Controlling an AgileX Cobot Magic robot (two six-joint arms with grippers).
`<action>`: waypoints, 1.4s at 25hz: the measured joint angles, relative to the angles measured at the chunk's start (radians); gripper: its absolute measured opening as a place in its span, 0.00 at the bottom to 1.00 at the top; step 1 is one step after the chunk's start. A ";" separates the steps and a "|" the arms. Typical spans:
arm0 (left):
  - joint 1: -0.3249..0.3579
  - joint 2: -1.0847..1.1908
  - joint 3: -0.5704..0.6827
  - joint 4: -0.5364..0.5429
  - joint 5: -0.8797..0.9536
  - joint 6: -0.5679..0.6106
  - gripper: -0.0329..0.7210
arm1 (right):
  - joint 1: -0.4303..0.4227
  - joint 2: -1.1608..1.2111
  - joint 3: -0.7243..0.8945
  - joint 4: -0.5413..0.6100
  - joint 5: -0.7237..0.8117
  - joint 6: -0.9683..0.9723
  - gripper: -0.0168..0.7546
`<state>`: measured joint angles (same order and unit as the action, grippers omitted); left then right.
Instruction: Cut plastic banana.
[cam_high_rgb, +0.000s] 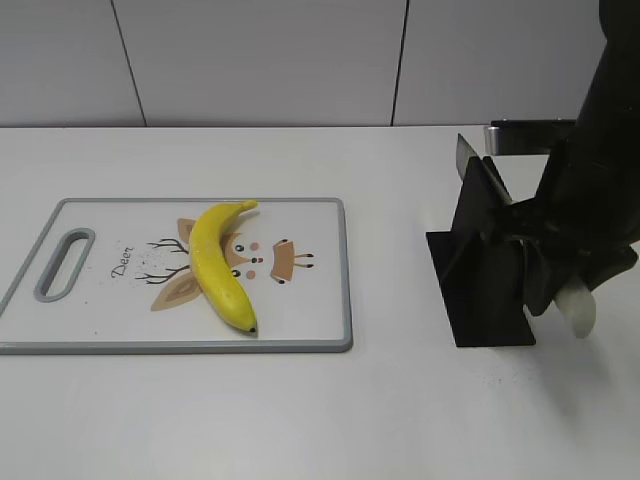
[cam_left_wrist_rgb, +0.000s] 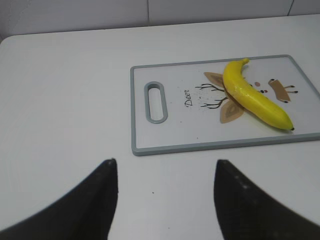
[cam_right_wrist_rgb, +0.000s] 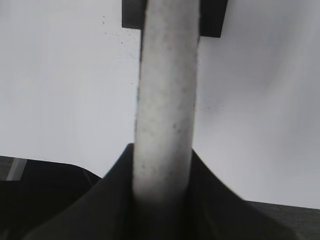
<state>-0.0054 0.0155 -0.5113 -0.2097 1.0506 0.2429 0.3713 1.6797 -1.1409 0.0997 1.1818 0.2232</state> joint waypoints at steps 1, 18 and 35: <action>0.000 0.000 0.000 0.000 0.000 0.000 0.81 | 0.000 -0.007 -0.010 0.002 0.005 0.003 0.27; 0.000 0.000 0.000 0.000 0.000 0.001 0.81 | 0.001 -0.124 -0.198 -0.025 0.024 -0.072 0.26; 0.000 0.216 -0.074 -0.042 -0.088 0.129 0.81 | 0.002 -0.014 -0.341 0.161 -0.095 -0.915 0.26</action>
<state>-0.0054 0.2318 -0.5852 -0.2520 0.9624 0.3719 0.3734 1.6659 -1.4823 0.2608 1.0868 -0.6915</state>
